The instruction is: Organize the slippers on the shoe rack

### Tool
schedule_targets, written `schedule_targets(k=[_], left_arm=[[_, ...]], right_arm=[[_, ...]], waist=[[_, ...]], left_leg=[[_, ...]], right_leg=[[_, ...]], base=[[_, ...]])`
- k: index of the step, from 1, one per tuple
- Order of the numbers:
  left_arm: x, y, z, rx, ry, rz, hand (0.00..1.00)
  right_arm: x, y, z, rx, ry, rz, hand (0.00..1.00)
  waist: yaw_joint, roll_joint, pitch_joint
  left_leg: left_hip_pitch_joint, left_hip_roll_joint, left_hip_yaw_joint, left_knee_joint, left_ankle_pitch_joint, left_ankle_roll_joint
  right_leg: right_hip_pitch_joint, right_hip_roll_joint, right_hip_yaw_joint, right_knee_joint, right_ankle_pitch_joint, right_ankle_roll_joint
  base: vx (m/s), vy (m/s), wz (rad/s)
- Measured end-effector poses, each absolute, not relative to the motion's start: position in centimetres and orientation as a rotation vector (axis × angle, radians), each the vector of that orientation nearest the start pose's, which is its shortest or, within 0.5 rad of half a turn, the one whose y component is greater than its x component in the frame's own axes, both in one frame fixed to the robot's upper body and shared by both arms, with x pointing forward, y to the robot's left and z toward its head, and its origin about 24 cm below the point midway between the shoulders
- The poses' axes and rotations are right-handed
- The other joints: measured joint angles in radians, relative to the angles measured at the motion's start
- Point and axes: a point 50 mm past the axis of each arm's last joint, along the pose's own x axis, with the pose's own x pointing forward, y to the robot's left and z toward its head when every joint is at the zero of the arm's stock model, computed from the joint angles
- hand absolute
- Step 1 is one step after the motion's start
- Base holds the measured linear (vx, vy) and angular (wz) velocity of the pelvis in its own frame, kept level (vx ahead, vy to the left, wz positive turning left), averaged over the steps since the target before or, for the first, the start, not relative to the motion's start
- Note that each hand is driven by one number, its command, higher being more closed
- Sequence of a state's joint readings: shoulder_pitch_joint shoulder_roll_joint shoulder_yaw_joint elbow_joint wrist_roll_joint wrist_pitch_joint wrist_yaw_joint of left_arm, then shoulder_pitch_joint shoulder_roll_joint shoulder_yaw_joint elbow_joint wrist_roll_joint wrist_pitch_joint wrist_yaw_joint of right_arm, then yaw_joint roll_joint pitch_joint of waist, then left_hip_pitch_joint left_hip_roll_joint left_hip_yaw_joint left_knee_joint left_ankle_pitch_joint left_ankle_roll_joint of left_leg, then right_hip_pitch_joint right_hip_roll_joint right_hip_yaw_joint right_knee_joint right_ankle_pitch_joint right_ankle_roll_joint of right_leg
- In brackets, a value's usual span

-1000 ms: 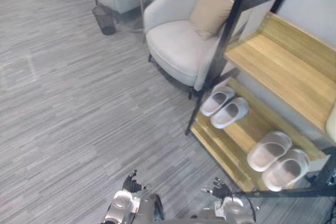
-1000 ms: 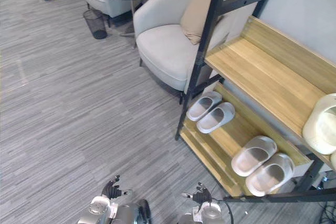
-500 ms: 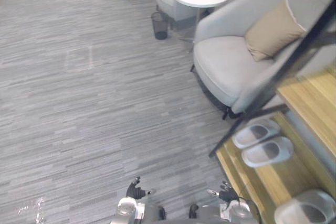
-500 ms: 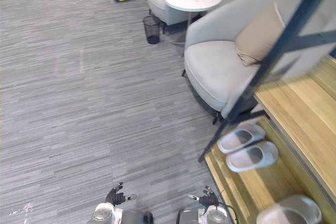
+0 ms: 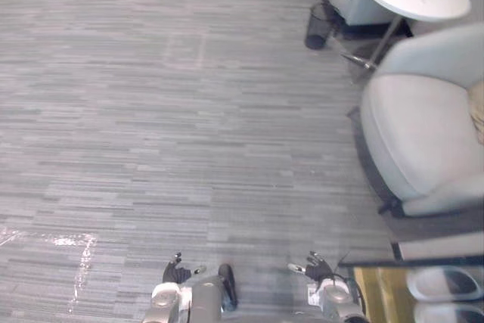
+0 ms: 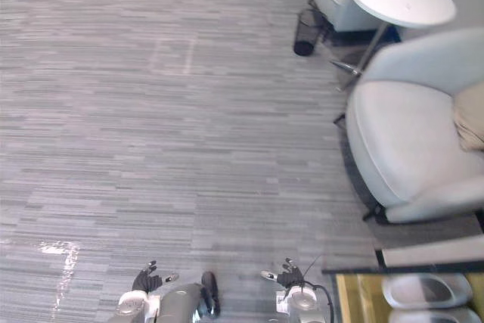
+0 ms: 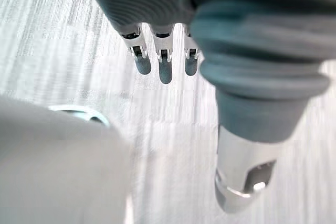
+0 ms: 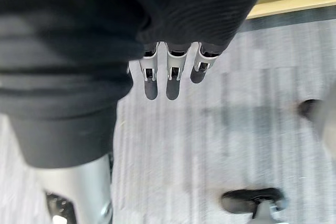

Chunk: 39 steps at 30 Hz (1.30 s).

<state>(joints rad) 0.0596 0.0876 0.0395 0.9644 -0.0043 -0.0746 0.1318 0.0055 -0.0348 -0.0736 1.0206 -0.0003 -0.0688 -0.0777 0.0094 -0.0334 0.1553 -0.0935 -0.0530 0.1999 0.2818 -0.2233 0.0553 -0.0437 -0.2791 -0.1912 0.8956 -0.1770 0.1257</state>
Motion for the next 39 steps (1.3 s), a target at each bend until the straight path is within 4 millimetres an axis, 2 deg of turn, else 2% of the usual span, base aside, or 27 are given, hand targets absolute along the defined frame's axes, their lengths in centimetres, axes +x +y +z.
schedule_targets(k=[2,5,6,8,9,10,11,12,13,14,15,16,17,18,20,22,24,25,26,27,28,30,33,34,36,37,39], left_arm=[[12.1,19.9,-14.8,0.123,0.954,0.220,0.00],[12.5,19.5,-14.7,0.098,0.942,0.215,0.00],[12.9,19.2,-14.6,0.086,0.933,0.214,0.00],[13.7,19.0,-14.3,0.082,0.903,0.209,0.00],[14.1,18.8,-14.1,0.078,0.884,0.205,0.00],[14.2,18.7,-14.1,0.075,0.883,0.203,0.00],[14.1,18.2,-14.2,0.061,0.887,0.201,0.00],[14.1,17.8,-14.2,0.048,0.883,0.197,0.00],[14.1,17.7,-14.2,0.045,0.881,0.197,0.00],[13.7,17.5,-14.3,0.026,0.886,0.209,0.00],[13.6,17.3,-14.4,-0.006,0.889,0.233,0.00],[13.5,17.2,-14.3,-0.017,0.886,0.241,0.00],[13.3,17.2,-14.1,-0.040,0.866,0.264,0.00],[13.3,17.5,-13.9,-0.046,0.849,0.280,0.00],[13.7,17.6,-13.6,-0.052,0.823,0.287,0.00],[14.3,17.7,-13.3,-0.057,0.799,0.285,0.00],[14.7,17.7,-13.1,-0.053,0.787,0.280,0.00],[14.9,17.7,-13.0,-0.050,0.773,0.276,0.00],[14.8,17.6,-13.0,-0.043,0.775,0.264,0.00],[14.7,17.6,-13.1,-0.035,0.778,0.259,0.00],[15.0,18.2,-13.0,-0.008,0.779,0.253,0.00],[15.2,18.3,-13.1,0.001,0.785,0.247,0.00],[14.7,19.5,-13.4,0.057,0.820,0.237,0.00],[14.3,19.6,-13.7,0.067,0.848,0.231,0.00],[13.8,19.3,-14.0,0.078,0.874,0.213,0.00],[13.8,19.1,-14.1,0.083,0.877,0.201,0.00],[14.2,18.9,-14.0,0.087,0.871,0.192,0.00]], right_arm=[[13.6,-17.9,-14.9,-0.041,0.950,-0.163,0.00],[13.8,-18.3,-14.7,-0.047,0.938,-0.174,0.00],[14.1,-18.3,-14.6,-0.047,0.922,-0.174,0.00],[14.7,-18.3,-14.3,-0.046,0.896,-0.177,0.00],[14.7,-18.3,-14.3,-0.035,0.895,-0.186,0.00],[14.7,-18.3,-14.3,-0.031,0.895,-0.189,0.00],[14.7,-18.6,-14.3,-0.026,0.894,-0.206,0.00],[14.9,-18.7,-14.2,-0.023,0.886,-0.216,0.00],[15.0,-18.7,-14.1,-0.020,0.883,-0.222,0.00],[15.0,-18.9,-14.0,-0.017,0.880,-0.231,0.00],[14.8,-19.1,-13.9,-0.020,0.869,-0.236,0.00],[14.8,-19.2,-13.9,-0.023,0.869,-0.237,0.00],[14.7,-19.2,-13.9,-0.028,0.873,-0.236,0.00],[14.5,-19.0,-14.0,-0.036,0.877,-0.227,0.00],[14.4,-18.6,-13.9,-0.025,0.867,-0.223,0.00],[14.1,-18.5,-14.1,-0.014,0.881,-0.226,0.00],[14.0,-18.5,-14.2,-0.014,0.891,-0.226,0.00],[14.0,-18.6,-14.2,-0.016,0.893,-0.229,0.00],[13.6,-18.7,-14.4,-0.020,0.906,-0.230,0.00],[13.4,-18.8,-14.6,-0.025,0.921,-0.229,0.00],[13.4,-18.1,-14.7,-0.015,0.930,-0.212,0.00],[13.5,-17.7,-14.7,-0.007,0.925,-0.205,0.00],[13.8,-17.1,-14.6,-0.008,0.920,-0.186,0.00],[14.0,-17.2,-14.6,-0.012,0.913,-0.181,0.00],[14.3,-17.5,-14.4,-0.036,0.901,-0.165,0.00],[14.6,-17.7,-14.2,-0.048,0.891,-0.160,0.00],[14.8,-17.8,-14.1,-0.054,0.877,-0.158,0.00]], waist=[[-0.009,-0.007,-0.002],[-0.026,0.000,0.001],[-0.033,0.010,0.007],[-0.050,0.019,0.013],[-0.059,0.011,0.013],[-0.061,0.012,0.015],[-0.065,0.019,0.014],[-0.059,0.038,0.018],[-0.058,0.042,0.021],[-0.061,0.047,0.024],[-0.064,0.059,0.032],[-0.062,0.064,0.035],[-0.052,0.073,0.042],[-0.040,0.072,0.044],[-0.028,0.050,0.050],[-0.013,0.044,0.051],[-0.005,0.036,0.052],[-0.002,0.030,0.054],[0.003,0.041,0.049],[0.009,0.042,0.047],[0.001,0.019,0.036],[-0.001,-0.003,0.031],[-0.003,-0.052,0.050],[-0.008,-0.046,0.054],[-0.011,-0.030,0.058],[-0.014,-0.019,0.060],[-0.027,-0.016,0.060]], left_leg=[[0.084,-0.011,-0.037,-0.055,0.002,0.013],[0.181,0.007,-0.105,-0.135,0.001,0.013],[0.203,0.022,-0.129,-0.158,-0.001,0.009],[0.236,0.046,-0.175,-0.189,-0.011,-0.007],[0.263,0.049,-0.202,-0.207,-0.028,-0.032],[0.280,0.054,-0.217,-0.208,-0.044,-0.038],[0.316,0.077,-0.240,-0.203,-0.068,-0.054],[0.322,0.096,-0.239,-0.164,-0.070,-0.061],[0.317,0.099,-0.238,-0.134,-0.070,-0.061],[0.280,0.108,-0.225,0.008,-0.074,-0.067],[0.193,0.132,-0.206,0.259,-0.055,-0.109],[0.152,0.146,-0.195,0.376,-0.024,-0.146],[0.062,0.220,-0.144,0.622,-0.018,-0.166],[0.006,0.280,-0.089,0.747,-0.021,-0.163],[-0.075,0.321,-0.023,0.784,-0.033,-0.152],[-0.152,0.313,0.019,0.689,-0.067,-0.127],[-0.209,0.257,0.038,0.489,-0.078,-0.122],[-0.242,0.203,0.026,0.306,-0.039,-0.127],[-0.243,0.155,-0.024,0.072,0.111,-0.132],[-0.233,0.146,-0.038,0.056,0.191,-0.127],[-0.226,0.112,-0.038,0.071,0.159,-0.087],[-0.234,0.099,-0.023,0.124,0.101,-0.060],[-0.062,0.068,0.050,0.139,-0.027,-0.026],[-0.001,0.068,0.058,0.134,-0.048,-0.022],[0.137,0.067,0.067,0.054,-0.060,-0.018],[0.218,0.075,0.068,-0.017,-0.059,-0.018],[0.279,0.091,0.067,-0.079,-0.059,-0.018]], right_leg=[[-0.108,0.034,0.017,0.105,-0.075,-0.033],[-0.246,0.116,-0.031,-0.098,-0.128,-0.080],[-0.271,0.151,-0.032,-0.217,-0.117,-0.084],[-0.297,0.199,-0.014,-0.478,-0.023,-0.078],[-0.303,0.210,0.016,-0.644,0.082,-0.083],[-0.302,0.213,0.034,-0.658,0.139,-0.091],[-0.290,0.232,0.048,-0.613,0.197,-0.130],[-0.293,0.235,0.029,-0.539,0.129,-0.144],[-0.292,0.232,0.023,-0.512,0.102,-0.149],[-0.265,0.230,0.002,-0.473,0.042,-0.160],[-0.208,0.239,-0.014,-0.480,0.005,-0.168],[-0.179,0.250,-0.018,-0.489,-0.008,-0.170],[-0.103,0.279,-0.019,-0.513,-0.037,-0.189],[-0.031,0.297,-0.016,-0.541,-0.063,-0.194],[0.071,0.293,-0.007,-0.600,-0.093,-0.191],[0.148,0.274,0.009,-0.663,-0.094,-0.182],[0.203,0.229,0.019,-0.711,-0.095,-0.167],[0.234,0.194,0.029,-0.740,-0.100,-0.153],[0.275,0.185,0.052,-0.782,-0.101,-0.135],[0.288,0.183,0.071,-0.794,-0.100,-0.122],[0.290,0.144,0.095,-0.781,-0.084,-0.106],[0.216,0.119,0.159,-0.619,-0.075,-0.087],[0.005,0.084,0.287,0.001,0.038,0.028],[-0.041,0.082,0.271,0.126,0.031,0.021],[-0.120,0.068,0.167,0.230,-0.026,-0.048],[-0.166,0.081,0.093,0.194,-0.072,-0.081],[-0.242,0.114,0.022,0.067,-0.114,-0.094]], base=[[0.34,0.041,0.62],[0.45,-0.039,0.65],[0.43,-0.109,0.72],[0.42,-0.155,0.80],[0.38,-0.165,0.76],[0.65,-0.312,0.83],[0.61,-0.307,0.58],[0.61,-0.307,0.52],[0.64,-0.282,0.36],[0.61,-0.243,0.36],[0.71,-0.278,0.32],[0.53,-0.175,0.11],[0.50,-0.128,-0.14],[0.59,-0.116,-0.19],[0.52,-0.058,-0.04],[0.51,0.037,-0.18],[0.42,0.115,-0.25],[0.58,0.226,-0.36],[0.60,0.253,-0.46],[0.73,0.310,-0.33],[0.59,0.256,-0.09],[0.58,0.266,-0.04],[0.64,0.259,-0.38],[0.71,0.220,-0.52],[0.58,0.139,-0.38],[0.55,0.076,-0.23],[0.53,0.013,0.04]])
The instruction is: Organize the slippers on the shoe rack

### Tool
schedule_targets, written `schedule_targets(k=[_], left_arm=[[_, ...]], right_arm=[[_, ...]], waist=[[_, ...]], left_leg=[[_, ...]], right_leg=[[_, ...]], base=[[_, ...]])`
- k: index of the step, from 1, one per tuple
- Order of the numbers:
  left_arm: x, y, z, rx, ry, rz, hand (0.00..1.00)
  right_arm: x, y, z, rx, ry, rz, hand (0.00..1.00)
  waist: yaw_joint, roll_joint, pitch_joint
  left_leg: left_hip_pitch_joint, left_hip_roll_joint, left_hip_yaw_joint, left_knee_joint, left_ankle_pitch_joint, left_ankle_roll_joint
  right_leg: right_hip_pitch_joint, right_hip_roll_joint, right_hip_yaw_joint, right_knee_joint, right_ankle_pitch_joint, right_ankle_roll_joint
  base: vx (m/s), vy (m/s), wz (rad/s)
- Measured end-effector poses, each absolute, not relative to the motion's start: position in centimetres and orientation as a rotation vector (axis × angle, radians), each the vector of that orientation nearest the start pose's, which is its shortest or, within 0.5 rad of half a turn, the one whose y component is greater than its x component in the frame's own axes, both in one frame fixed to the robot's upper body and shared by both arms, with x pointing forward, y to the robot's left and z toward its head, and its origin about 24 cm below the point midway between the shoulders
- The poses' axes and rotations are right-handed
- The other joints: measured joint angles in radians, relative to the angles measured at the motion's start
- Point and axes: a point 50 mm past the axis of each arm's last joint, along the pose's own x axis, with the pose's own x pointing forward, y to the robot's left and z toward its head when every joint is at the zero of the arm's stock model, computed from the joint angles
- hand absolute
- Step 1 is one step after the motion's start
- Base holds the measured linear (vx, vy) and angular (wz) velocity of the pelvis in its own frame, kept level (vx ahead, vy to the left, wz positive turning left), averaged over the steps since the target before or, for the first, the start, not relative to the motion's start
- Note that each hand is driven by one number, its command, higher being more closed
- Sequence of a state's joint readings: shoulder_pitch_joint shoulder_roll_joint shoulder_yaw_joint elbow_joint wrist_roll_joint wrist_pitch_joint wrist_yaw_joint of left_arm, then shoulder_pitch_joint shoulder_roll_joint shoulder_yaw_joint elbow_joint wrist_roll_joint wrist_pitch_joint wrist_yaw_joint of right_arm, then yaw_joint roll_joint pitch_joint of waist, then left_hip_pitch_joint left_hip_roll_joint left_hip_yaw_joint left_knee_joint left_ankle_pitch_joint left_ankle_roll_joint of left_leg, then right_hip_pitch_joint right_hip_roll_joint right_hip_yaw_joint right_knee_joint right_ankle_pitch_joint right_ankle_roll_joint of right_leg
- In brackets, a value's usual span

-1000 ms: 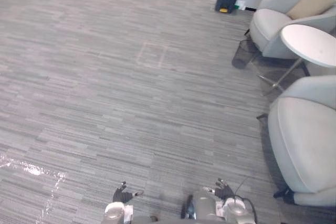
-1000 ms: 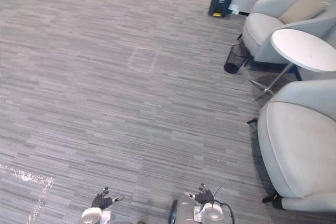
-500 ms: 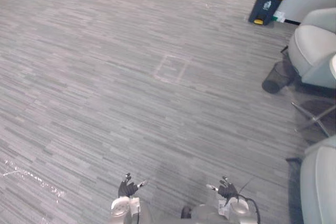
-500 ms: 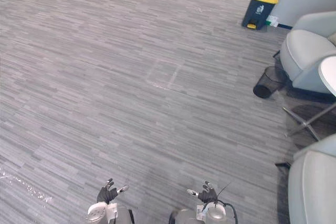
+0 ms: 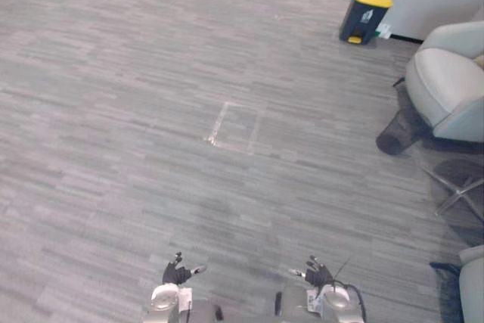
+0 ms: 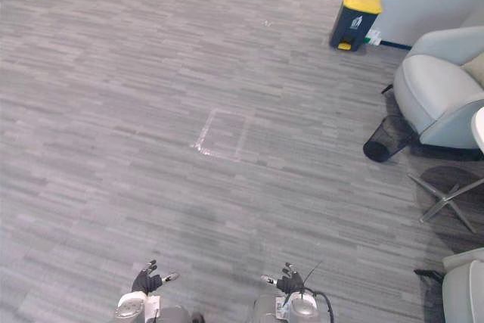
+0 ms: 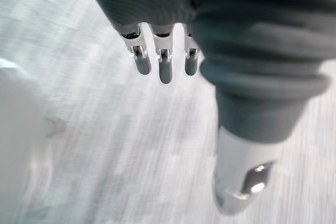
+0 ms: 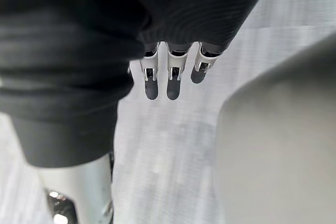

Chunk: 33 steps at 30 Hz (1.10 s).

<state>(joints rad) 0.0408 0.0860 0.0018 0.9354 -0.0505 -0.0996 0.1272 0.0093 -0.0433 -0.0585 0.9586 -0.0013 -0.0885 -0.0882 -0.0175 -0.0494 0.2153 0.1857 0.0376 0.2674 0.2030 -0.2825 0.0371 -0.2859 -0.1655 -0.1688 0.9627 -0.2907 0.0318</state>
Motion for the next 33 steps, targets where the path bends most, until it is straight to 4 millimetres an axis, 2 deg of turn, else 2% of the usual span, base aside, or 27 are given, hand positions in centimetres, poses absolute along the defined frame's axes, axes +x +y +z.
schedule_targets(k=[1,2,3,4,5,6,8,9,10,11,12,13,15,17,18,20,21,22,23,24,26,28,29,30,31,32,33], left_arm=[[14.5,18.8,-13.9,0.087,0.865,0.188,0.00],[14.5,18.8,-13.9,0.088,0.865,0.186,0.00],[14.5,18.7,-13.9,0.098,0.865,0.175,0.00],[14.5,18.6,-13.9,0.106,0.865,0.165,0.00],[14.3,18.3,-14.1,0.109,0.876,0.153,0.00],[14.4,17.3,-14.2,0.093,0.882,0.133,0.00],[14.4,16.4,-14.3,0.069,0.882,0.127,0.00],[14.1,16.2,-14.4,0.048,0.891,0.139,0.00],[14.1,16.1,-14.4,0.029,0.890,0.153,0.00],[13.8,16.0,-14.4,0.002,0.888,0.176,0.00],[13.7,16.0,-14.4,-0.007,0.883,0.184,0.00],[14.1,16.2,-14.0,-0.015,0.853,0.194,0.00],[14.4,16.4,-13.7,-0.017,0.829,0.200,0.00],[14.7,16.5,-13.5,-0.017,0.815,0.197,0.00],[14.8,16.6,-13.4,-0.016,0.811,0.198,0.00],[15.1,16.6,-13.2,-0.010,0.797,0.192,0.00],[15.3,16.5,-13.1,-0.002,0.792,0.178,0.00],[15.2,16.2,-13.2,0.000,0.797,0.167,0.00],[15.2,16.2,-13.2,0.004,0.798,0.163,0.00],[15.3,16.6,-13.2,0.023,0.801,0.159,0.00],[15.2,17.1,-13.4,0.044,0.813,0.155,0.00],[15.2,16.9,-13.5,0.051,0.823,0.143,0.00],[15.1,17.0,-13.7,0.064,0.839,0.136,0.00],[14.7,17.4,-14.0,0.082,0.865,0.132,0.00],[14.5,17.4,-14.1,0.094,0.876,0.124,0.00],[14.2,17.5,-14.4,0.113,0.897,0.110,0.00],[14.0,17.4,-14.5,0.124,0.907,0.100,0.00]], right_arm=[[15.2,-17.8,-13.9,-0.051,0.860,-0.158,0.00],[15.3,-17.8,-13.8,-0.051,0.856,-0.156,0.00],[15.7,-17.7,-13.7,-0.050,0.843,-0.153,0.00],[15.5,-17.7,-13.7,-0.049,0.847,-0.153,0.00],[15.6,-18.1,-13.6,-0.047,0.843,-0.165,0.00],[15.8,-18.6,-13.5,-0.061,0.842,-0.174,0.00],[16.0,-19.0,-13.4,-0.051,0.838,-0.194,0.00],[15.8,-19.3,-13.5,-0.044,0.841,-0.211,0.00],[15.6,-19.3,-13.5,-0.046,0.845,-0.212,0.00],[15.1,-19.3,-13.6,-0.047,0.851,-0.215,0.00],[15.0,-19.3,-13.6,-0.047,0.856,-0.215,0.00],[14.7,-19.1,-13.8,-0.049,0.871,-0.210,0.00],[14.2,-18.7,-14.0,-0.045,0.886,-0.203,0.00],[14.0,-18.7,-14.2,-0.049,0.901,-0.201,0.00],[14.3,-18.6,-14.3,-0.050,0.908,-0.198,0.00],[14.2,-18.4,-14.4,-0.046,0.919,-0.197,0.00],[14.1,-18.4,-14.5,-0.045,0.922,-0.198,0.00],[14.0,-18.6,-14.5,-0.052,0.923,-0.201,0.00],[13.9,-18.7,-14.5,-0.055,0.930,-0.200,0.00],[13.6,-18.1,-14.8,-0.043,0.954,-0.193,0.00],[13.2,-17.8,-15.0,-0.034,0.962,-0.187,0.00],[12.6,-18.1,-15.1,-0.025,0.975,-0.210,0.00],[12.2,-18.2,-15.3,-0.014,0.985,-0.222,0.00],[12.5,-18.2,-15.1,-0.016,0.974,-0.221,0.00],[12.6,-18.2,-15.1,-0.017,0.969,-0.220,0.00],[12.8,-18.4,-14.9,-0.020,0.951,-0.216,0.00],[13.2,-18.5,-14.8,-0.028,0.933,-0.212,0.00]], waist=[[-0.011,0.005,0.003],[-0.016,0.006,0.004],[-0.037,0.009,0.005],[-0.037,0.002,0.003],[-0.046,0.006,0.003],[-0.034,0.059,-0.006],[-0.035,0.083,0.000],[-0.041,0.094,-0.002],[-0.042,0.096,0.000],[-0.038,0.098,0.004],[-0.033,0.097,0.004],[-0.026,0.092,0.010],[-0.009,0.071,0.010],[0.008,0.073,0.007],[0.017,0.069,0.007],[0.021,0.059,0.012],[0.023,0.060,0.011],[0.023,0.078,0.001],[0.031,0.080,-0.001],[0.023,0.051,-0.017],[0.019,0.026,-0.034],[0.018,0.012,-0.038],[0.015,-0.001,-0.037],[0.012,-0.003,-0.033],[0.009,-0.001,-0.031],[0.000,0.010,-0.027],[-0.002,0.014,-0.027]], left_leg=[[0.029,0.015,-0.003,-0.024,0.000,0.000],[0.035,0.020,-0.004,-0.028,0.000,0.000],[0.076,0.034,-0.016,-0.050,-0.001,-0.001],[0.091,0.027,-0.028,-0.059,-0.003,-0.008],[0.132,0.034,-0.066,-0.060,-0.021,-0.044],[0.126,0.074,-0.087,-0.038,-0.012,-0.072],[0.113,0.086,-0.122,0.037,0.030,-0.140],[0.054,0.105,-0.150,0.205,0.079,-0.160],[0.003,0.116,-0.160,0.348,0.137,-0.158],[-0.098,0.164,-0.174,0.607,0.202,-0.183],[-0.130,0.183,-0.165,0.694,0.197,-0.187],[-0.212,0.231,-0.125,0.862,0.177,-0.165],[-0.311,0.266,-0.049,0.930,0.130,-0.135],[-0.380,0.254,0.006,0.847,0.070,-0.116],[-0.410,0.219,0.039,0.714,0.038,-0.111],[-0.443,0.146,0.054,0.454,0.045,-0.104],[-0.461,0.097,0.048,0.229,0.109,-0.109],[-0.468,0.082,0.039,0.094,0.163,-0.102],[-0.472,0.073,0.021,0.091,0.270,-0.073],[-0.473,0.035,0.019,0.114,0.257,-0.027],[-0.483,0.004,0.020,0.158,0.206,0.003],[-0.442,-0.024,0.020,0.174,0.148,0.021],[-0.376,-0.052,0.016,0.161,0.105,0.023],[-0.301,-0.068,0.015,0.153,0.068,0.025],[-0.262,-0.074,0.015,0.144,0.055,0.025],[-0.172,-0.084,0.008,0.094,0.042,0.026],[-0.096,-0.085,-0.003,0.034,0.041,0.025]], right_leg=[[-0.048,0.034,-0.027,-0.159,0.002,-0.004],[-0.055,0.045,-0.031,-0.207,0.007,-0.005],[-0.067,0.094,-0.027,-0.509,0.109,-0.012],[-0.056,0.106,-0.011,-0.627,0.179,-0.016],[-0.038,0.122,0.017,-0.667,0.339,-0.081],[-0.051,0.145,0.006,-0.608,0.297,-0.084],[-0.038,0.146,-0.008,-0.561,0.228,-0.093],[0.002,0.150,-0.021,-0.555,0.181,-0.098],[0.041,0.152,-0.024,-0.563,0.157,-0.102],[0.122,0.164,-0.028,-0.602,0.129,-0.114],[0.152,0.172,-0.027,-0.615,0.122,-0.118],[0.240,0.189,-0.019,-0.658,0.098,-0.126],[0.344,0.193,0.014,-0.716,0.059,-0.132],[0.418,0.182,0.058,-0.759,0.054,-0.118],[0.455,0.159,0.084,-0.781,0.053,-0.109],[0.509,0.111,0.098,-0.831,0.047,-0.093],[0.548,0.085,0.102,-0.881,0.038,-0.061],[0.572,0.087,0.111,-0.910,0.030,-0.043],[0.593,0.084,0.128,-0.923,0.015,-0.020],[0.601,0.045,0.132,-0.907,0.014,-0.013],[0.544,0.014,0.134,-0.775,0.027,0.000],[0.460,-0.011,0.162,-0.516,0.054,0.044],[0.371,-0.026,0.213,-0.253,0.124,0.111],[0.293,-0.024,0.242,-0.020,0.140,0.136],[0.262,-0.026,0.232,0.058,0.134,0.126],[0.195,-0.032,0.189,0.170,0.103,0.079],[0.138,-0.025,0.135,0.182,0.064,0.043]], base=[[0.42,-0.046,0.14],[0.65,-0.120,0.32],[0.56,-0.140,0.35],[0.68,-0.207,0.57],[0.57,-0.170,0.33],[0.56,-0.174,0.28],[0.57,-0.186,0.09],[0.56,-0.187,0.14],[0.52,-0.158,0.23],[0.45,-0.124,0.09],[0.64,-0.146,-0.06],[0.53,-0.109,-0.19],[0.49,-0.047,-0.39],[0.43,0.037,-0.66],[0.46,0.120,-0.69],[0.50,0.194,-0.62],[0.47,0.235,-0.46],[0.59,0.319,-0.48],[0.52,0.283,-0.24],[0.54,0.273,-0.05],[0.55,0.258,0.19],[0.55,0.275,0.26],[0.56,0.264,0.13],[0.55,0.247,0.06],[0.65,0.224,-0.05],[0.63,0.169,0.03],[0.63,0.143,0.10]])
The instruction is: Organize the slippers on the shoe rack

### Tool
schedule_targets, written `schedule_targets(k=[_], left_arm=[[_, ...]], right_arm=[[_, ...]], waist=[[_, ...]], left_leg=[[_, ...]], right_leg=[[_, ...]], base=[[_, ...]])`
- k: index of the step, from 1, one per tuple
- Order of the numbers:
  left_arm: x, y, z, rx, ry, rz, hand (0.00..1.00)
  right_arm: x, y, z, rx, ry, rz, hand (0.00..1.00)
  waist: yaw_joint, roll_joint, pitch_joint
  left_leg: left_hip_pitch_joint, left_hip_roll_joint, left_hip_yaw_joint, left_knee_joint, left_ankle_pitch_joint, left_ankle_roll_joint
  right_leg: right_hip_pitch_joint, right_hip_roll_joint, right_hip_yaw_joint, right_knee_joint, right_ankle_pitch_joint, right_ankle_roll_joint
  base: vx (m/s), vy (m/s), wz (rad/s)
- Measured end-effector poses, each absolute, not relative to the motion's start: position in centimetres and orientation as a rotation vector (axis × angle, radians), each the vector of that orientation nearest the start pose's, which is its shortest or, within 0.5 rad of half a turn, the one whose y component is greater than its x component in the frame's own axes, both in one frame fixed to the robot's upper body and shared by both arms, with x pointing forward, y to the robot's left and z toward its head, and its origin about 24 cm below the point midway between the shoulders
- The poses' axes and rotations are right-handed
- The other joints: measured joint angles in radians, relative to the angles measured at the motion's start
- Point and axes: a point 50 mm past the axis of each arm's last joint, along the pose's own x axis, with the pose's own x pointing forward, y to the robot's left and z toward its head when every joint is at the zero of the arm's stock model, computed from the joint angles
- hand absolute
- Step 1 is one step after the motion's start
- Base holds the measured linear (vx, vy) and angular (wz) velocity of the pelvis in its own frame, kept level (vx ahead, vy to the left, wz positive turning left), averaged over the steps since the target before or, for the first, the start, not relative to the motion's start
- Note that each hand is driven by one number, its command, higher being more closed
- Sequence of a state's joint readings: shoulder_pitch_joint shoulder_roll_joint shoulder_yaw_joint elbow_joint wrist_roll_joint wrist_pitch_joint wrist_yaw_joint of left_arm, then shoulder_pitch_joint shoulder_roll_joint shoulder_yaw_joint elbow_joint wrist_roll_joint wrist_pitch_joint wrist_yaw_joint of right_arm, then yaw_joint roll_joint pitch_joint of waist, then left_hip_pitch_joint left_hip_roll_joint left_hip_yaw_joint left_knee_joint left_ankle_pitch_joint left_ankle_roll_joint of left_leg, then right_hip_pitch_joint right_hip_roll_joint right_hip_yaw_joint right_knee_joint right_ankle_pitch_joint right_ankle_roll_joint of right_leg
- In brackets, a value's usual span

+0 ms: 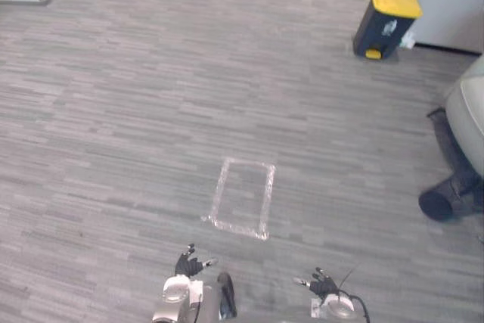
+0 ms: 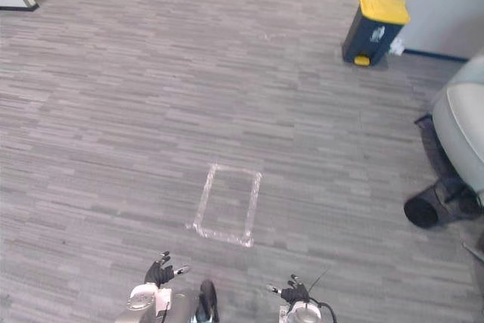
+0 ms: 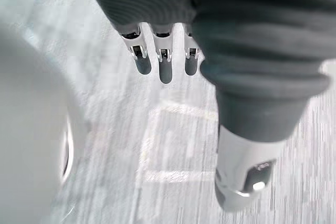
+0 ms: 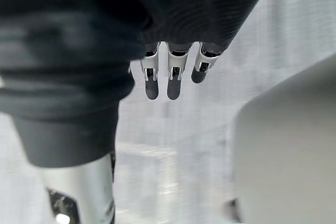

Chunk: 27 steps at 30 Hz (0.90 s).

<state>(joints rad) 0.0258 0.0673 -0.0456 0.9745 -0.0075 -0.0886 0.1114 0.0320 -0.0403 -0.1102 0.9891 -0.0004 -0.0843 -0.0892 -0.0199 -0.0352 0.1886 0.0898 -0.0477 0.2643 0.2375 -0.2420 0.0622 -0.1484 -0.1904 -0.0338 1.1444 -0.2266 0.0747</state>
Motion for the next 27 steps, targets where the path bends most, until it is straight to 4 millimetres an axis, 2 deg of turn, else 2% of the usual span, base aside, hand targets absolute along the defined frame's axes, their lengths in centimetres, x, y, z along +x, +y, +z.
schedule_targets(k=[1,2,4,5,6,7,8,9,10,12,13,14,15,17,18,20,21,22,23,24,25,26,27], left_arm=[[14.0,17.3,-14.5,0.131,0.909,0.092,0.00],[13.8,17.1,-14.6,0.132,0.917,0.084,0.00],[13.7,16.9,-14.7,0.127,0.924,0.080,0.00],[13.8,16.9,-14.7,0.129,0.923,0.078,0.00],[13.8,16.8,-14.6,0.135,0.920,0.070,0.00],[13.8,16.8,-14.6,0.141,0.919,0.061,0.00],[13.8,16.5,-14.7,0.138,0.929,0.052,0.00],[13.7,16.3,-14.8,0.138,0.931,0.047,0.00],[13.7,15.8,-14.8,0.135,0.929,0.034,0.00],[13.7,15.6,-14.8,0.122,0.926,0.041,0.00],[13.8,15.5,-14.7,0.102,0.920,0.058,0.00],[13.9,15.4,-14.5,0.079,0.908,0.070,0.00],[13.9,15.3,-14.4,0.059,0.892,0.083,0.00],[14.3,15.1,-14.0,0.044,0.868,0.084,0.00],[14.3,15.0,-13.9,0.042,0.858,0.081,0.00],[14.5,15.0,-13.7,0.039,0.844,0.081,0.00],[14.7,15.0,-13.6,0.037,0.834,0.081,0.00],[14.8,14.9,-13.6,0.037,0.832,0.081,0.00],[14.9,14.8,-13.5,0.035,0.828,0.078,0.00],[14.9,14.6,-13.5,0.036,0.827,0.070,0.00],[14.9,14.5,-13.6,0.036,0.827,0.066,0.00],[14.4,13.8,-13.9,0.033,0.843,0.045,0.00],[14.9,14.1,-13.8,0.039,0.836,0.048,0.00]], right_arm=[[13.4,-18.6,-14.7,-0.029,0.927,-0.211,0.00],[13.8,-18.6,-14.5,-0.028,0.915,-0.211,0.00],[14.6,-18.5,-14.2,-0.027,0.885,-0.209,0.00],[15.0,-18.5,-14.0,-0.026,0.871,-0.206,0.00],[15.1,-18.5,-14.0,-0.026,0.870,-0.206,0.00],[14.9,-18.4,-14.0,-0.026,0.875,-0.206,0.00],[15.2,-18.8,-13.9,-0.032,0.865,-0.211,0.00],[15.4,-19.0,-13.8,-0.037,0.863,-0.212,0.00],[15.5,-19.0,-13.7,-0.035,0.859,-0.215,0.00],[15.1,-19.3,-13.8,-0.014,0.865,-0.247,0.00],[15.0,-19.3,-13.7,-0.016,0.861,-0.248,0.00],[14.8,-19.3,-13.7,-0.019,0.863,-0.246,0.00],[14.5,-19.2,-13.7,-0.022,0.864,-0.244,0.00],[14.3,-18.7,-13.8,-0.029,0.864,-0.227,0.00],[14.0,-18.3,-13.9,-0.025,0.874,-0.217,0.00],[13.8,-18.2,-14.0,-0.023,0.883,-0.213,0.00],[14.0,-18.2,-14.0,-0.023,0.880,-0.214,0.00],[14.0,-18.2,-14.0,-0.023,0.880,-0.215,0.00],[13.9,-18.1,-14.0,-0.013,0.882,-0.225,0.00],[13.8,-18.2,-14.0,-0.010,0.885,-0.231,0.00],[13.4,-18.3,-14.2,-0.014,0.895,-0.235,0.00],[13.1,-19.3,-14.2,-0.039,0.899,-0.244,0.00],[13.1,-19.1,-14.4,-0.035,0.916,-0.244,0.00]], waist=[[-0.002,0.005,0.003],[-0.006,0.006,0.005],[-0.027,0.013,0.011],[-0.040,0.017,0.015],[-0.042,0.016,0.015],[-0.042,0.008,0.010],[-0.043,0.020,0.015],[-0.041,0.034,0.013],[-0.042,0.057,0.011],[-0.050,0.069,0.010],[-0.052,0.072,0.012],[-0.050,0.075,0.015],[-0.041,0.075,0.016],[-0.033,0.057,0.026],[-0.030,0.039,0.022],[-0.027,0.033,0.015],[-0.013,0.029,0.017],[-0.010,0.030,0.017],[-0.004,0.029,0.019],[0.004,0.029,0.017],[0.004,0.032,0.015],[0.013,0.081,-0.007],[0.015,0.068,-0.004]], left_leg=[[0.037,0.003,-0.004,-0.025,0.000,0.000],[0.091,0.012,-0.008,-0.067,0.000,0.000],[0.141,0.033,-0.013,-0.112,0.000,0.000],[0.175,0.042,-0.014,-0.155,0.000,-0.001],[0.201,0.044,-0.010,-0.187,-0.005,-0.013],[0.228,0.033,-0.012,-0.205,-0.021,-0.051],[0.264,0.044,-0.024,-0.208,-0.046,-0.090],[0.266,0.060,-0.021,-0.200,-0.045,-0.091],[0.254,0.086,-0.017,-0.138,-0.041,-0.099],[0.170,0.130,-0.012,0.111,-0.024,-0.127],[0.105,0.167,-0.007,0.295,0.014,-0.159],[0.038,0.210,-0.015,0.481,0.096,-0.163],[-0.038,0.267,-0.013,0.700,0.095,-0.162],[-0.117,0.308,0.005,0.848,0.058,-0.142],[-0.164,0.319,0.023,0.849,0.033,-0.135],[-0.226,0.321,0.029,0.778,-0.008,-0.126],[-0.262,0.302,0.020,0.645,-0.036,-0.126],[-0.269,0.290,0.006,0.596,-0.041,-0.126],[-0.292,0.217,-0.107,0.425,-0.041,-0.124],[-0.298,0.146,-0.246,0.266,-0.023,-0.147],[-0.296,0.129,-0.295,0.210,-0.006,-0.159],[-0.300,0.136,-0.405,0.081,0.101,-0.163],[-0.292,0.131,-0.353,0.146,0.117,-0.178]], right_leg=[[-0.031,0.006,-0.030,-0.023,-0.024,-0.017],[-0.084,0.023,-0.084,-0.115,-0.058,-0.038],[-0.144,0.049,-0.159,-0.333,-0.061,-0.053],[-0.157,0.061,-0.213,-0.523,-0.021,-0.063],[-0.159,0.074,-0.244,-0.678,0.048,-0.075],[-0.159,0.086,-0.255,-0.796,0.146,-0.098],[-0.168,0.114,-0.230,-0.762,0.238,-0.164],[-0.168,0.120,-0.232,-0.750,0.222,-0.168],[-0.161,0.134,-0.235,-0.743,0.169,-0.167],[-0.118,0.163,-0.231,-0.742,0.112,-0.174],[-0.077,0.182,-0.221,-0.759,0.097,-0.182],[-0.034,0.199,-0.202,-0.785,0.082,-0.190],[0.030,0.228,-0.167,-0.804,0.058,-0.203],[0.121,0.246,-0.097,-0.833,0.023,-0.207],[0.159,0.245,-0.045,-0.849,0.009,-0.204],[0.211,0.243,0.032,-0.874,0.008,-0.200],[0.236,0.237,0.107,-0.888,0.011,-0.194],[0.242,0.233,0.128,-0.890,0.011,-0.194],[0.260,0.208,0.189,-0.890,0.004,-0.182],[0.266,0.186,0.246,-0.888,-0.014,-0.151],[0.263,0.183,0.262,-0.888,-0.021,-0.140],[0.261,0.208,0.302,-0.885,-0.054,-0.083],[0.275,0.178,0.344,-0.864,-0.091,-0.042]], base=[[0.50,0.060,0.19],[0.47,0.012,0.22],[0.45,-0.021,0.36],[0.45,-0.057,0.45],[0.46,-0.072,0.39],[0.50,-0.135,0.16],[0.43,-0.135,-0.02],[0.57,-0.194,-0.16],[0.60,-0.201,-0.18],[0.66,-0.234,-0.18],[0.56,-0.155,-0.34],[0.57,-0.077,-0.71],[0.57,-0.056,-0.79],[0.54,-0.003,-1.10],[0.48,0.038,-1.22],[0.46,0.104,-1.36],[0.45,0.165,-1.45],[0.39,0.239,-1.65],[0.35,0.303,-1.52],[0.34,0.333,-1.54],[0.31,0.381,-1.62],[0.37,0.509,-1.57],[0.31,0.429,-1.44]])
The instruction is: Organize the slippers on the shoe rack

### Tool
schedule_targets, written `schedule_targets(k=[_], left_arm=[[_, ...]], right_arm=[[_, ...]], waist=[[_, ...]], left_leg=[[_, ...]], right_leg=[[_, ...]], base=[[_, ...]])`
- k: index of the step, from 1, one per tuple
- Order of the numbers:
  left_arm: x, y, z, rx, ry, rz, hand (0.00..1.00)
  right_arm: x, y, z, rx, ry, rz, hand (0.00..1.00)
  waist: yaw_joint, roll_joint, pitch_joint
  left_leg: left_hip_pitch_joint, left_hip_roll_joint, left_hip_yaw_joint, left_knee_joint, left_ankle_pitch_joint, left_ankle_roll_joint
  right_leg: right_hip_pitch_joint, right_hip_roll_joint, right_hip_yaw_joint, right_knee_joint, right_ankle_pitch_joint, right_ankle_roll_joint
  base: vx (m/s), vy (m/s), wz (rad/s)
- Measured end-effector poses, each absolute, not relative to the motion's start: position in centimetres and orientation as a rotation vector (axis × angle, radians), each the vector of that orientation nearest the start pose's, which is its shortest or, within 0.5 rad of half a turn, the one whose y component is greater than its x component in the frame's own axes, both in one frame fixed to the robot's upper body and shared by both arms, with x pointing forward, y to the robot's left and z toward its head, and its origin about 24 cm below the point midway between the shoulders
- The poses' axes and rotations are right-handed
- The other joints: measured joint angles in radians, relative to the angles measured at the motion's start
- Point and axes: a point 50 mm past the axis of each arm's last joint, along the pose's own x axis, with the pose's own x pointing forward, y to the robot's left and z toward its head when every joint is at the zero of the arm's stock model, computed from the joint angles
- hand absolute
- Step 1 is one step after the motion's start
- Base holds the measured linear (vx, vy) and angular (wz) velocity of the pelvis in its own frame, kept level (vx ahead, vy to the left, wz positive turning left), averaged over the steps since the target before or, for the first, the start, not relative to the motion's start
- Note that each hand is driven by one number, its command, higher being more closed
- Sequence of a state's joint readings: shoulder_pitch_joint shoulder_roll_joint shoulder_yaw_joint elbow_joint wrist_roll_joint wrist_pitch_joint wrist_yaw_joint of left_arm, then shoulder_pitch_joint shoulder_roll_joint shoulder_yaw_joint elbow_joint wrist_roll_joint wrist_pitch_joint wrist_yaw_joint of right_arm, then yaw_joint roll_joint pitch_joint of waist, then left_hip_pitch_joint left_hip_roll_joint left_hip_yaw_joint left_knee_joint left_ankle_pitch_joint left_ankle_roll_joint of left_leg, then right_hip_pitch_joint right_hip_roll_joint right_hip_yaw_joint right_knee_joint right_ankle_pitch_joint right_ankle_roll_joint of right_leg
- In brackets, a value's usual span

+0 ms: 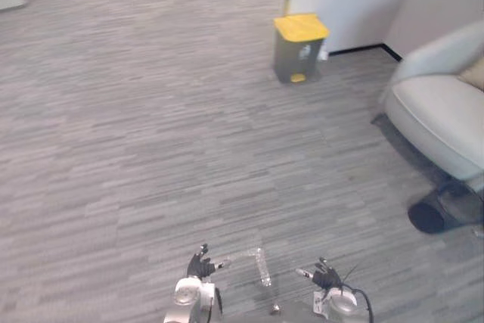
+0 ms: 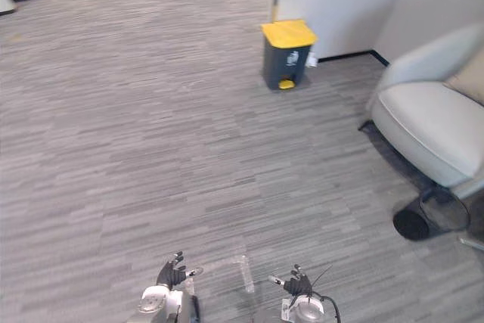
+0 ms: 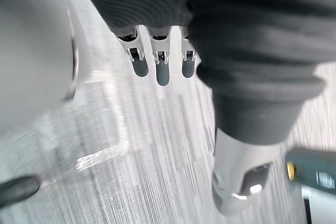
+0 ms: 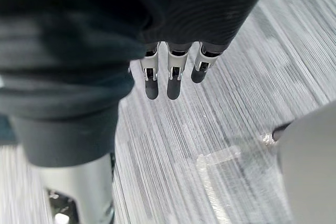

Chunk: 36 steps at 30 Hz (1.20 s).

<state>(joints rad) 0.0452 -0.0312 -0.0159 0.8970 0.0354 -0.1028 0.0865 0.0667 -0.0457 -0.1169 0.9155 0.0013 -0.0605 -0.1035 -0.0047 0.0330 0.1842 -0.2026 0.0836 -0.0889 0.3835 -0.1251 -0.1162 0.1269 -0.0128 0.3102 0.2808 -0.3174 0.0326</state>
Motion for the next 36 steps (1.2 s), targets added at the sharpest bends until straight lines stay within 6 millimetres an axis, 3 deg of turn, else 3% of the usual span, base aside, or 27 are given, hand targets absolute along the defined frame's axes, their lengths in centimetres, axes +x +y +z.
schedule_targets(k=[1,2,4,6,7,8,9,10,11,13,14,17,19,20,21,22,24,26,27,28,29,30,31,32,33,34,36], left_arm=[[14.8,14.3,-13.8,0.043,0.840,0.055,0.00],[14.5,15.0,-14.0,0.058,0.849,0.069,0.00],[14.4,15.4,-13.9,0.067,0.848,0.076,0.00],[14.2,15.7,-14.1,0.082,0.857,0.069,0.00],[14.0,15.7,-14.2,0.093,0.866,0.058,0.00],[13.8,15.9,-14.3,0.105,0.877,0.052,0.00],[13.7,16.0,-14.4,0.107,0.882,0.053,0.00],[13.5,16.2,-14.5,0.118,0.894,0.051,0.00],[13.5,16.4,-14.6,0.135,0.902,0.042,0.00],[13.4,16.6,-14.7,0.152,0.909,0.033,0.00],[13.4,17.0,-14.7,0.173,0.921,0.024,0.00],[13.4,15.6,-14.9,0.156,0.934,-0.016,0.00],[13.6,15.1,-14.8,0.145,0.928,-0.023,0.00],[14.1,14.8,-14.7,0.145,0.915,-0.032,0.00],[14.1,14.8,-14.7,0.146,0.914,-0.034,0.00],[14.5,14.5,-14.4,0.140,0.894,-0.038,0.00],[14.4,14.4,-14.4,0.134,0.889,-0.041,0.00],[14.8,14.4,-14.1,0.131,0.871,-0.042,0.00],[14.9,14.4,-14.0,0.130,0.864,-0.041,0.00],[14.9,14.4,-14.0,0.130,0.862,-0.041,0.00],[15.1,14.4,-13.9,0.129,0.854,-0.041,0.00],[15.1,14.4,-13.9,0.129,0.854,-0.041,0.00],[14.7,14.2,-14.0,0.121,0.863,-0.041,0.00],[15.1,14.3,-13.9,0.115,0.854,-0.035,0.00],[15.3,14.5,-13.8,0.119,0.850,-0.030,0.00],[15.5,15.1,-13.7,0.133,0.841,-0.023,0.00],[15.2,15.6,-13.9,0.140,0.852,-0.013,0.00]], right_arm=[[13.0,-19.0,-14.4,-0.032,0.919,-0.242,0.00],[12.4,-18.0,-14.7,-0.008,0.932,-0.230,0.00],[12.0,-17.5,-14.9,0.005,0.944,-0.223,0.00],[11.9,-17.3,-14.9,0.006,0.947,-0.216,0.00],[11.8,-17.5,-15.0,0.000,0.951,-0.215,0.00],[11.9,-17.9,-15.0,-0.018,0.952,-0.213,0.00],[12.0,-18.0,-15.0,-0.025,0.953,-0.206,0.00],[12.3,-18.2,-15.0,-0.058,0.958,-0.178,0.00],[12.7,-18.3,-14.9,-0.077,0.955,-0.162,0.00],[13.0,-18.4,-14.8,-0.103,0.950,-0.146,0.00],[13.3,-18.4,-14.8,-0.111,0.948,-0.138,0.00],[13.9,-19.2,-14.5,-0.127,0.932,-0.152,0.00],[13.8,-19.4,-14.6,-0.128,0.938,-0.157,0.00],[13.5,-19.5,-14.7,-0.130,0.948,-0.159,0.00],[13.5,-19.5,-14.7,-0.130,0.949,-0.159,0.00],[13.4,-19.5,-14.8,-0.131,0.953,-0.158,0.00],[13.3,-19.5,-14.8,-0.133,0.955,-0.160,0.00],[13.3,-19.7,-14.8,-0.135,0.956,-0.169,0.00],[13.3,-19.7,-14.8,-0.131,0.957,-0.172,0.00],[13.3,-19.6,-14.8,-0.130,0.957,-0.173,0.00],[13.4,-19.6,-14.7,-0.125,0.955,-0.175,0.00],[13.4,-19.6,-14.8,-0.124,0.955,-0.175,0.00],[13.2,-19.9,-14.7,-0.133,0.956,-0.177,0.00],[13.6,-20.0,-14.6,-0.135,0.949,-0.180,0.00],[13.6,-19.8,-14.6,-0.131,0.948,-0.179,0.00],[13.2,-19.2,-14.9,-0.118,0.961,-0.172,0.00],[13.1,-18.7,-15.0,-0.105,0.965,-0.164,0.00]], waist=[[0.000,-0.007,-0.003],[0.001,-0.047,-0.019],[0.012,-0.067,-0.037],[0.010,-0.084,-0.040],[0.007,-0.085,-0.039],[0.006,-0.080,-0.038],[0.006,-0.077,-0.039],[0.006,-0.063,-0.038],[0.005,-0.047,-0.037],[0.002,-0.038,-0.035],[-0.003,-0.040,-0.031],[-0.014,0.008,-0.015],[-0.014,0.014,-0.016],[-0.014,0.005,-0.010],[-0.013,0.003,-0.009],[-0.010,0.008,-0.002],[-0.002,0.013,0.011],[0.006,0.009,0.018],[0.013,0.006,0.020],[0.014,0.005,0.020],[0.015,0.002,0.023],[0.017,0.003,0.023],[0.018,0.028,0.013],[0.018,0.025,0.022],[0.018,0.014,0.020],[0.017,-0.019,0.021],[0.021,-0.039,0.018]], left_leg=[[0.008,-0.004,0.013,-0.005,-0.009,0.007],[0.034,-0.013,0.085,-0.010,-0.037,0.026],[0.058,-0.014,0.152,-0.014,-0.065,0.044],[0.107,-0.012,0.216,-0.039,-0.079,0.063],[0.155,-0.009,0.268,-0.072,-0.081,0.070],[0.208,-0.008,0.311,-0.113,-0.080,0.072],[0.222,-0.006,0.328,-0.130,-0.079,0.072],[0.273,0.007,0.379,-0.178,-0.074,0.066],[0.297,0.023,0.414,-0.210,-0.068,0.056],[0.312,0.039,0.451,-0.234,-0.061,0.044],[0.313,0.050,0.463,-0.243,-0.055,0.033],[0.359,0.088,0.459,-0.263,-0.029,0.004],[0.360,0.104,0.459,-0.228,-0.030,0.003],[0.309,0.139,0.456,-0.063,-0.034,-0.003],[0.301,0.144,0.455,-0.037,-0.034,-0.003],[0.243,0.195,0.454,0.156,-0.028,-0.006],[0.184,0.244,0.428,0.339,-0.024,-0.011],[0.126,0.194,0.367,0.404,-0.129,-0.006],[0.098,0.143,0.335,0.350,-0.154,-0.001],[0.094,0.130,0.327,0.332,-0.155,0.000],[0.075,0.049,0.262,0.183,-0.150,0.002],[0.078,0.019,0.227,0.106,-0.138,0.002],[0.091,-0.016,0.136,-0.070,-0.046,-0.013],[0.110,-0.043,0.101,-0.098,0.025,0.035],[0.119,-0.048,0.098,-0.113,0.025,0.036],[0.128,-0.064,0.118,-0.137,0.030,0.046],[0.136,-0.072,0.138,-0.146,0.024,0.057]], right_leg=[[-0.001,-0.009,0.002,0.007,0.002,0.002],[-0.029,-0.041,0.009,0.048,0.005,0.006],[-0.074,-0.061,-0.001,0.104,0.020,0.032],[-0.126,-0.087,-0.078,0.200,0.044,0.074],[-0.174,-0.125,-0.193,0.277,0.054,0.082],[-0.193,-0.178,-0.352,0.311,0.044,0.064],[-0.197,-0.190,-0.403,0.310,0.039,0.057],[-0.198,-0.211,-0.552,0.275,0.031,0.041],[-0.204,-0.210,-0.667,0.220,0.032,0.039],[-0.222,-0.201,-0.752,0.164,0.044,0.027],[-0.241,-0.177,-0.812,0.060,0.146,-0.032],[-0.191,-0.119,-0.813,0.035,0.159,-0.057],[-0.164,-0.103,-0.813,0.012,0.146,-0.058],[-0.120,-0.088,-0.808,-0.031,0.138,-0.058],[-0.115,-0.086,-0.806,-0.037,0.138,-0.058],[-0.066,-0.061,-0.789,-0.081,0.137,-0.062],[-0.019,-0.036,-0.751,-0.115,0.128,-0.075],[0.016,-0.046,-0.669,-0.128,0.122,-0.080],[0.020,-0.062,-0.629,-0.123,0.124,-0.078],[0.020,-0.066,-0.622,-0.121,0.123,-0.078],[0.021,-0.088,-0.576,-0.112,0.124,-0.058],[0.021,-0.092,-0.560,-0.111,0.121,-0.044],[0.014,-0.078,-0.522,-0.113,0.120,-0.021],[0.024,-0.079,-0.469,-0.124,0.117,0.011],[0.022,-0.085,-0.460,-0.133,0.120,0.016],[0.021,-0.108,-0.449,-0.148,0.116,0.030],[0.020,-0.117,-0.428,-0.153,0.121,0.032]], base=[[0.34,0.452,-1.23],[0.14,0.187,-0.84],[0.20,0.292,-1.18],[0.19,0.289,-1.04],[0.14,0.162,-0.96],[0.12,0.120,-0.96],[0.14,0.101,-1.08],[0.15,0.039,-1.08],[0.19,0.028,-1.01],[0.23,-0.102,-0.73],[0.29,-0.171,-0.68],[0.23,-0.180,-0.29],[0.20,-0.199,-0.09],[0.17,-0.158,-0.02],[0.25,-0.221,-0.21],[0.17,-0.124,-0.30],[0.22,-0.081,-0.65],[0.20,0.047,-1.10],[0.16,0.091,-0.85],[0.15,0.151,-1.02],[0.09,0.108,-0.78],[0.15,0.204,-1.08],[0.15,0.217,-0.89],[0.18,0.248,-0.74],[0.14,0.164,-0.43],[0.12,0.111,-0.27],[0.10,0.087,-0.28]])
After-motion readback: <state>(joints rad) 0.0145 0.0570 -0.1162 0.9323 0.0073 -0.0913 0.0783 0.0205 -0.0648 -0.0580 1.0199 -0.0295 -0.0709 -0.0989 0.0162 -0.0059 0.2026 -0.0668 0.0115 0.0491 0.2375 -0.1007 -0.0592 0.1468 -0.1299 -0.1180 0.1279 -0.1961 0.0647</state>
